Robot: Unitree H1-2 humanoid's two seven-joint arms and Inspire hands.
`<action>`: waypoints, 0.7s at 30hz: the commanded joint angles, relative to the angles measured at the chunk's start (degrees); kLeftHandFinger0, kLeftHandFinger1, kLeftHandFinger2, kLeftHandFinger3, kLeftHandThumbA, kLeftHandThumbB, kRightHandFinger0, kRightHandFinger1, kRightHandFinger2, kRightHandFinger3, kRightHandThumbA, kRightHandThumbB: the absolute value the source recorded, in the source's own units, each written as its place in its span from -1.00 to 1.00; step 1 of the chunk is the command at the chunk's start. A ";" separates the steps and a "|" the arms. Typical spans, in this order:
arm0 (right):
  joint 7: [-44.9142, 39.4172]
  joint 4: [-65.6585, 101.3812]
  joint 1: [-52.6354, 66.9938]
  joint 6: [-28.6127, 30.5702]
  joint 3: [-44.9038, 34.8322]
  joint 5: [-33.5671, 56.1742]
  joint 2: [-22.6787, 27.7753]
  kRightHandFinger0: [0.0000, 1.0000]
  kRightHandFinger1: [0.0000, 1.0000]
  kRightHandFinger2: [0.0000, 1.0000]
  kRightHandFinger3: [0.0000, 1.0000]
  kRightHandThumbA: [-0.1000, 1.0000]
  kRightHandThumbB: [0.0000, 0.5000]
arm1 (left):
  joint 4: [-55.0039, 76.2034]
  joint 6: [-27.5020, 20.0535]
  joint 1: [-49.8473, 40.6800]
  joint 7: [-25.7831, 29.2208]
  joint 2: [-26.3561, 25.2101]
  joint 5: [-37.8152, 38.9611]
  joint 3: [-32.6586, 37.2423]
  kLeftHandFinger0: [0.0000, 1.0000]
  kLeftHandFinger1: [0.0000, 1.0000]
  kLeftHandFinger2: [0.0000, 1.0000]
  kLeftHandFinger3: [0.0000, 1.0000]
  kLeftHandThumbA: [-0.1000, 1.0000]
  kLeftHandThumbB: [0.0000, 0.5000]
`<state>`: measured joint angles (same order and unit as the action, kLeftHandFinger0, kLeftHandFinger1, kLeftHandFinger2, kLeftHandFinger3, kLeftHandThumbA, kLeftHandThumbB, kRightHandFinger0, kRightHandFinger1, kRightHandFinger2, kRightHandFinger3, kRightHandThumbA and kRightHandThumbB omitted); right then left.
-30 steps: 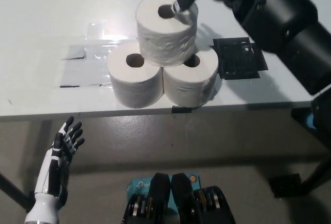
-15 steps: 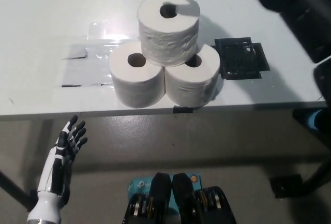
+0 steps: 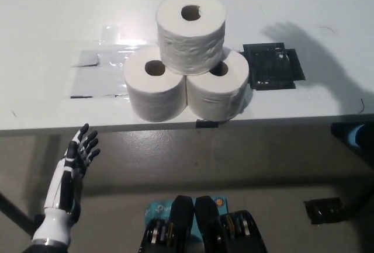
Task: A few rolls of toilet paper are kept infront of the robot and the robot uses its right hand to lift one of the rolls and and places it on top of the other rolls to stack it.
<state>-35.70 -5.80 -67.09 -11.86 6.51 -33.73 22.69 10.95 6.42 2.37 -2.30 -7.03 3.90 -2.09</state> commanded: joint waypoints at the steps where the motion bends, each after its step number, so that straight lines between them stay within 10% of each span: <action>1: 18.61 45.47 21.01 -0.40 -36.81 18.48 1.08 1.00 1.00 1.00 1.00 0.84 -0.25 | -0.50 0.53 8.39 -1.01 -1.94 -0.41 -0.26 1.00 1.00 1.00 1.00 1.00 -0.76; 3: 23.18 49.22 27.60 3.25 -38.82 23.29 -3.74 1.00 1.00 1.00 1.00 0.74 -0.58 | -1.33 0.11 9.15 -0.89 -1.73 -0.17 -0.41 1.00 1.00 1.00 1.00 1.00 -0.86; 6: 29.09 52.12 33.67 6.54 -38.81 26.15 -11.05 1.00 1.00 1.00 1.00 0.78 -0.47 | -1.36 0.07 9.23 -1.00 -1.92 -0.07 -0.55 1.00 1.00 1.00 1.00 1.00 -0.74; 12: 32.38 31.20 52.38 34.09 -29.86 22.77 -21.74 0.98 1.00 1.00 1.00 1.00 -0.96 | -1.05 -0.86 7.33 -1.54 -1.71 0.04 -0.13 1.00 1.00 1.00 1.00 1.00 -0.69; 18: 30.44 14.02 57.71 35.97 -24.10 21.60 -28.93 1.00 1.00 1.00 1.00 1.00 -0.64 | 0.75 -0.48 4.54 -1.70 -1.97 -0.80 0.39 1.00 1.00 1.00 1.00 1.00 -0.84; 21: 31.76 8.48 59.68 38.78 -21.81 20.14 -31.76 1.00 1.00 1.00 1.00 1.00 -0.82 | 1.05 -0.94 2.72 -1.84 -1.80 -0.68 0.56 1.00 1.00 1.00 1.00 1.00 -0.91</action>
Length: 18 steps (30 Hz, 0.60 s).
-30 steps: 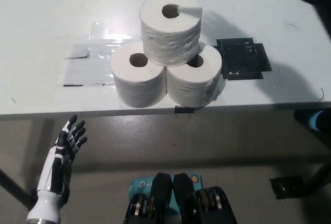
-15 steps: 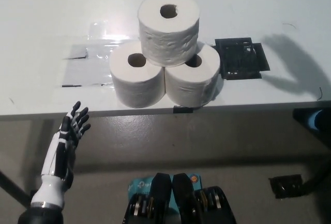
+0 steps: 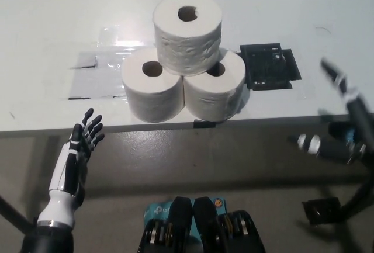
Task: A few rolls of toilet paper are kept infront of the robot and the robot uses its right hand to lift one of the rolls and and places it on top of the other rolls to stack it.
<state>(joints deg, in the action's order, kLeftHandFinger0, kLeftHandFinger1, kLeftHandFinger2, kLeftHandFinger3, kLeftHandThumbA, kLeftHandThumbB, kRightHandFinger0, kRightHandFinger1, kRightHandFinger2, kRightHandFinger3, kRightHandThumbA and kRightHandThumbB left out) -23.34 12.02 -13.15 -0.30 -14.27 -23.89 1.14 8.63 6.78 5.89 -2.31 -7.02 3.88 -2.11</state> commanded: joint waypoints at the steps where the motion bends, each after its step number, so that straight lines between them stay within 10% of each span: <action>1: 19.77 -10.02 6.24 27.23 -0.33 10.19 -10.13 1.00 1.00 1.00 1.00 1.00 -0.83 | 3.40 -1.53 -1.31 -1.82 -1.74 -0.80 0.68 1.00 1.00 1.00 1.00 1.00 -0.91; 10: 20.51 -19.86 12.11 27.23 3.31 8.39 -9.76 1.00 1.00 1.00 1.00 1.00 -0.38 | 4.62 -2.16 -6.36 -2.32 -1.10 -1.58 2.74 1.00 1.00 1.00 1.00 1.00 -0.88; 18: 20.97 -23.27 13.17 27.23 5.36 8.93 -7.00 1.00 1.00 1.00 1.00 0.96 -0.40 | 5.07 -0.95 -7.71 -2.11 -1.28 -1.67 3.87 1.00 1.00 1.00 1.00 1.00 -0.90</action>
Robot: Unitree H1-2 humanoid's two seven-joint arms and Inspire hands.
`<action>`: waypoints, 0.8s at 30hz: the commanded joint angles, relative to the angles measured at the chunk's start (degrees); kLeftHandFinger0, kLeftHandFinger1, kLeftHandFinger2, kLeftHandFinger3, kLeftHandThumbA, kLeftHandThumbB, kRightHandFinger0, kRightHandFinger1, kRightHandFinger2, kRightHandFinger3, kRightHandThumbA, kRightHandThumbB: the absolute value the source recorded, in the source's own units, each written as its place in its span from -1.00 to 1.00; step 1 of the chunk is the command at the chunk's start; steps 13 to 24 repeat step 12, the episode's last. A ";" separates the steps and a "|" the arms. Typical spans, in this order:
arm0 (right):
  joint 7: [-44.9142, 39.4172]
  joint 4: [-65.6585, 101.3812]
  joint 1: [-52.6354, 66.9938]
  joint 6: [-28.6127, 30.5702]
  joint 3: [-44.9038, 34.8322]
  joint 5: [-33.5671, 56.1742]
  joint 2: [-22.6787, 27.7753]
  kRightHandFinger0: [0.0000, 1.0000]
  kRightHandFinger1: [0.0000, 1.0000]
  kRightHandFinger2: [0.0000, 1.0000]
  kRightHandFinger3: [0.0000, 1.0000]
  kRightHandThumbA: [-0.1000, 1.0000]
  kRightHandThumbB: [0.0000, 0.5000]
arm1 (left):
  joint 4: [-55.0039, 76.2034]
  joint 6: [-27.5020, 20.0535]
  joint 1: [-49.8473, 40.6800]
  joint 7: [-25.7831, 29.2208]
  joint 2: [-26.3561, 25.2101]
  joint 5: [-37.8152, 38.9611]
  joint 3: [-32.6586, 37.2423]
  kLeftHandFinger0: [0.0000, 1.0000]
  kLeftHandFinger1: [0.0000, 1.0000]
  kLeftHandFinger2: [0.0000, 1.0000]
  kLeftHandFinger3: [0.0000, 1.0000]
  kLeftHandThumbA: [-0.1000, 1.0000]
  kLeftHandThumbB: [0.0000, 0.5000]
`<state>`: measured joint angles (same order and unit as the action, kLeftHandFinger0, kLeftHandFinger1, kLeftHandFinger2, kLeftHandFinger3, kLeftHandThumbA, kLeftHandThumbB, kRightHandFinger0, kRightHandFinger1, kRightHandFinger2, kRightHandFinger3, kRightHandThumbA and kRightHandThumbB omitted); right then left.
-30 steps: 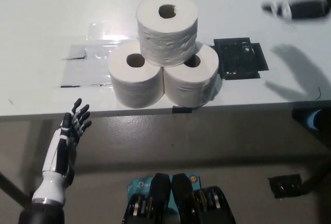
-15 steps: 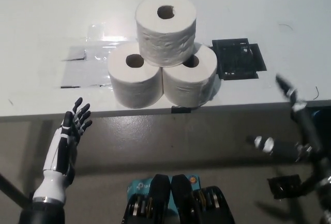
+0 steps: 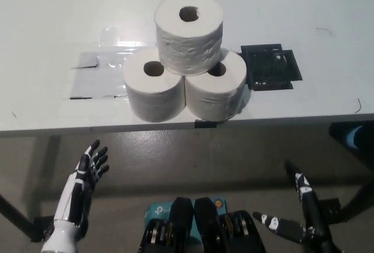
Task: A few rolls of toilet paper are kept infront of the robot and the robot uses its right hand to lift one of the rolls and and places it on top of the other rolls to stack it.
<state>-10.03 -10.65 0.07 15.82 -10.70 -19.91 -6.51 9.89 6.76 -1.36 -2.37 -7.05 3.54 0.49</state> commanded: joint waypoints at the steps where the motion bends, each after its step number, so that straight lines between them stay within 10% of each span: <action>1: 7.99 -0.87 -0.04 11.11 2.00 5.05 0.92 1.00 1.00 1.00 1.00 0.95 -0.41 | 3.77 -1.07 -0.49 -2.03 -1.32 -1.60 1.44 1.00 1.00 1.00 1.00 1.00 -0.98; 24: 10.50 -1.85 -0.21 11.11 5.21 6.76 3.30 1.00 1.00 1.00 1.00 0.86 -0.46 | 4.02 -0.68 -0.84 -2.35 -1.54 -2.13 1.85 1.00 1.00 1.00 1.00 1.00 -1.00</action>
